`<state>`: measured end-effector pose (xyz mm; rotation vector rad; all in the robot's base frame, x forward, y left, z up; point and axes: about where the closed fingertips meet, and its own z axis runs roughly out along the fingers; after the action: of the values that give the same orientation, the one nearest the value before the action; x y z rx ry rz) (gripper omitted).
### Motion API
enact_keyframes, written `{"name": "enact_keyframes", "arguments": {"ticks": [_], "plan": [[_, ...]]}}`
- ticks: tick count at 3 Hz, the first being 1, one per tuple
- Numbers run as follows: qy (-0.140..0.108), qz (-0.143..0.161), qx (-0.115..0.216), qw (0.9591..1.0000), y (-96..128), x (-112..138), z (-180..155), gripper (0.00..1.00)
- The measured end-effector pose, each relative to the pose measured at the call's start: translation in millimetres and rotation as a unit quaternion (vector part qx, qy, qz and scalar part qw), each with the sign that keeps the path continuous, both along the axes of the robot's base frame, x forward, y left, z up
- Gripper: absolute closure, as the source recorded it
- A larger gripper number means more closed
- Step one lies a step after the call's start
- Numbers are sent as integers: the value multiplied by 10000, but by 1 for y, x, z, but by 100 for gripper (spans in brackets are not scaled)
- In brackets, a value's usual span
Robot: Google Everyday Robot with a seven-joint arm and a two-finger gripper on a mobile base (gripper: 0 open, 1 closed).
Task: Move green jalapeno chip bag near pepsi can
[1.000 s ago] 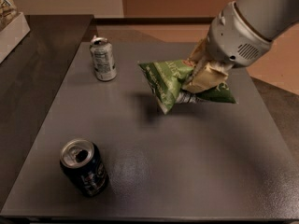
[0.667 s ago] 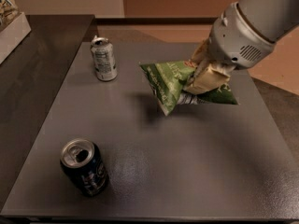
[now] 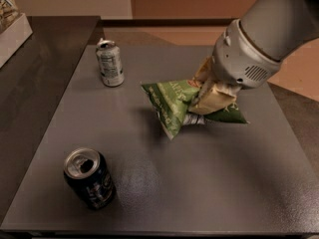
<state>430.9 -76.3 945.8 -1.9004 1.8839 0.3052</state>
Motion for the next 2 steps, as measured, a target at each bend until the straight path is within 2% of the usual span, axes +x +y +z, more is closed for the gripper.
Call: {"name": "enact_keyframes", "arguments": {"ticks": [2], "plan": [[169, 319, -10, 9993, 20, -32, -30, 100]]}}
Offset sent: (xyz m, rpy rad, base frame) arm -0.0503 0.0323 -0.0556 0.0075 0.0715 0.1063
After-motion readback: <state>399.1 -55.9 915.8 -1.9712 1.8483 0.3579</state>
